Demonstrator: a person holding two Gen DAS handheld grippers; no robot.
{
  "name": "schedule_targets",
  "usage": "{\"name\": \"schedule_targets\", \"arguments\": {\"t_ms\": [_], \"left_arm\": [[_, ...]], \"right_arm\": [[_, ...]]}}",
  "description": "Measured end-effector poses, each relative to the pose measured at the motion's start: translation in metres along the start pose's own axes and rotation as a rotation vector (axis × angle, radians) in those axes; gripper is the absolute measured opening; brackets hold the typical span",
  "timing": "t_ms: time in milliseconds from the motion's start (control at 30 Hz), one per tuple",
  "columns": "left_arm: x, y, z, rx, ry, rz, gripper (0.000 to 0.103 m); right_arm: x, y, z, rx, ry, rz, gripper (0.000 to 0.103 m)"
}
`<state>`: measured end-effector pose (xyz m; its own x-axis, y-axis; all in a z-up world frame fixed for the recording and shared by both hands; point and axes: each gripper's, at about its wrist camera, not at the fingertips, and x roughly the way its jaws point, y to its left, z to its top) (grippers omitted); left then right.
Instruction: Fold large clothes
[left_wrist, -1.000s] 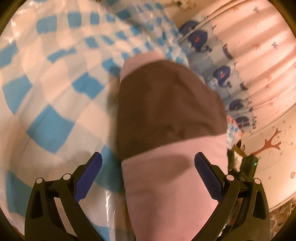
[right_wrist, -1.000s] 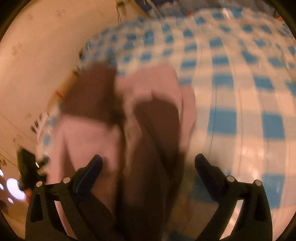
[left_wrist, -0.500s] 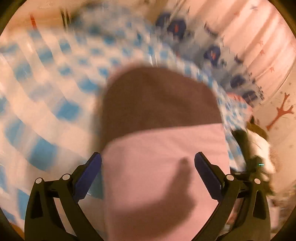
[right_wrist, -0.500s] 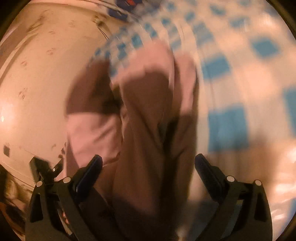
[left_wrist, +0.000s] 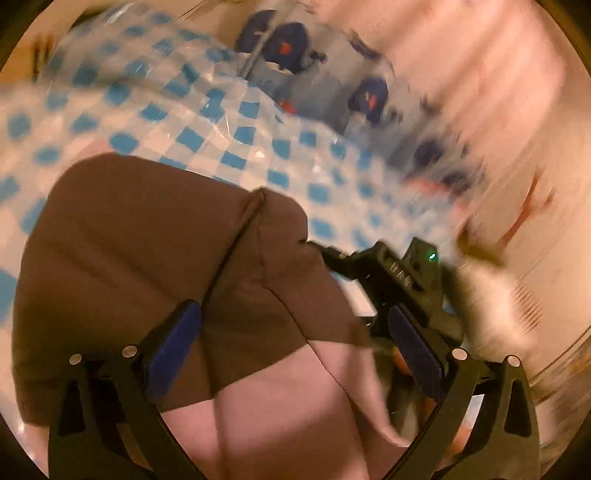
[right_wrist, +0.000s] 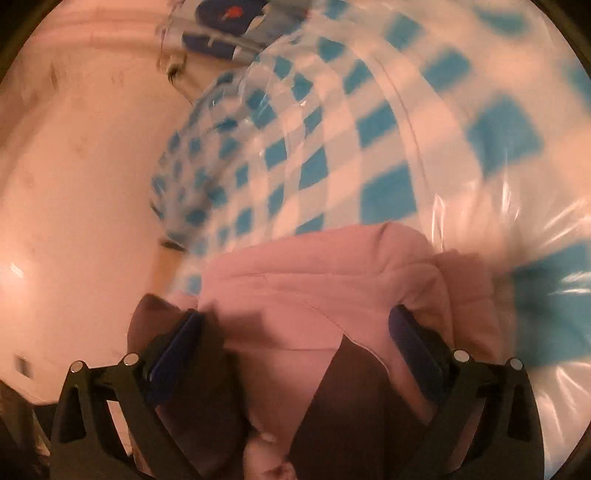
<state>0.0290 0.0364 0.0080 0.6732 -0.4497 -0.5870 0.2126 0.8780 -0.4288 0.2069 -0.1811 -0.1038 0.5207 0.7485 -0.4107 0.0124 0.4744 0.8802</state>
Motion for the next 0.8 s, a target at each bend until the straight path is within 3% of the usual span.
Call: {"name": "schedule_targets", "arguments": {"t_ms": [100, 267, 333, 467, 533, 567, 633, 733, 800], "left_arm": [[0.02, -0.017, -0.017, 0.109, 0.024, 0.084, 0.097], [0.014, -0.012, -0.024, 0.11, 0.004, 0.072, 0.097], [0.006, -0.011, -0.023, 0.111, -0.025, 0.071, 0.097], [-0.009, -0.019, -0.024, 0.145, -0.049, 0.114, 0.097], [-0.026, -0.026, -0.022, 0.162, -0.042, 0.14, 0.096], [-0.037, -0.029, -0.021, 0.165, -0.047, 0.151, 0.096], [-0.065, -0.033, -0.026, 0.173, -0.085, 0.188, 0.096], [-0.091, -0.023, -0.04, 0.179, -0.103, 0.238, 0.097], [-0.1, -0.006, -0.05, 0.136, -0.088, 0.246, 0.097]], "right_arm": [[-0.004, -0.01, -0.002, -0.011, 0.007, 0.035, 0.096], [-0.032, -0.001, -0.001, 0.033, 0.014, 0.067, 0.095], [-0.066, 0.017, -0.019, -0.032, -0.015, 0.064, 0.095], [-0.129, 0.062, -0.082, -0.279, -0.061, -0.042, 0.096], [-0.134, 0.072, -0.115, -0.401, -0.034, -0.167, 0.096], [-0.121, 0.072, -0.133, -0.481, 0.034, -0.306, 0.096], [-0.099, 0.06, -0.156, -0.581, 0.073, -0.442, 0.096], [-0.099, 0.034, -0.151, -0.492, 0.073, -0.392, 0.096], [-0.103, 0.035, -0.155, -0.533, 0.064, -0.429, 0.096]]}}
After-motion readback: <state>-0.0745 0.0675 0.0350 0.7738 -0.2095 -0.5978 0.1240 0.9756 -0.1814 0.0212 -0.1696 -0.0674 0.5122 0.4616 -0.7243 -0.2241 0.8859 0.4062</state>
